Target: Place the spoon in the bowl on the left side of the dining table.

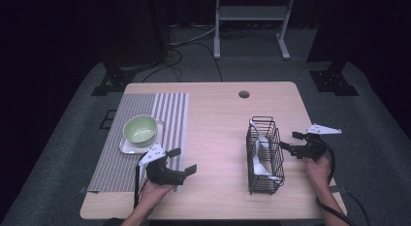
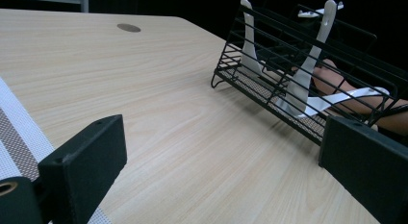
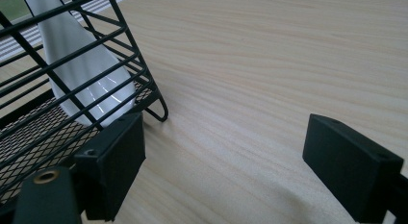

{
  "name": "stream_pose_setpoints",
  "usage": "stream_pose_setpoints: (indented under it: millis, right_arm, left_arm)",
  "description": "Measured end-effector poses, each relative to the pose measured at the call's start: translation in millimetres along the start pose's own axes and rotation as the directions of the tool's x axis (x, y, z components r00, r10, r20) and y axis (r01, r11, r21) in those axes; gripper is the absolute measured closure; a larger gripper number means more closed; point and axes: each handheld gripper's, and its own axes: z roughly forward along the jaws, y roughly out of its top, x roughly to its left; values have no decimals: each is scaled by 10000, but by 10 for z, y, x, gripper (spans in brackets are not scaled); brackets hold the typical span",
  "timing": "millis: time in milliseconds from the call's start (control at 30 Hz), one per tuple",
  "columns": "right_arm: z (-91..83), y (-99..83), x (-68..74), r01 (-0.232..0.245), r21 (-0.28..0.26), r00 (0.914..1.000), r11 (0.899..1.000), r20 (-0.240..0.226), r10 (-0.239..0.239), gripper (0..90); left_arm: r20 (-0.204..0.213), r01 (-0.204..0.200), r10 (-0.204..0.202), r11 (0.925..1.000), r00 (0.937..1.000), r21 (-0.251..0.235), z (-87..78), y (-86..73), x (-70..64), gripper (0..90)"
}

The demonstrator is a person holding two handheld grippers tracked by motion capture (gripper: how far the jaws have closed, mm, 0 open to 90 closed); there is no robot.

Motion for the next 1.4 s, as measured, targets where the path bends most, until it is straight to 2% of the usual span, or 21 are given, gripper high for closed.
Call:
stream_pose_setpoints:
  millis: [267, 600, 900, 1400]
  right_arm:
    - [4, 1, 5, 75, 35, 10000, 10000, 11, -76, 137]
    - [6, 2, 5, 83, 58, 10000, 9999, 32, -83, 137]
    - [6, 2, 5, 62, 60, 10000, 10000, 38, -62, 137]
    - [6, 1, 6, 92, 69, 10000, 9999, 24, -92, 137]
  left_arm:
    - [145, 102, -103, 9999, 9998, 80, 33, 17, -32, 18]
    - [379, -64, 53, 9995, 9993, 295, 109, 48, -88, 18]
    - [705, 78, -108, 9991, 9975, 424, 173, 123, -144, 19]
    - [1231, -331, 267, 9982, 9920, 504, 365, 294, -315, 36]
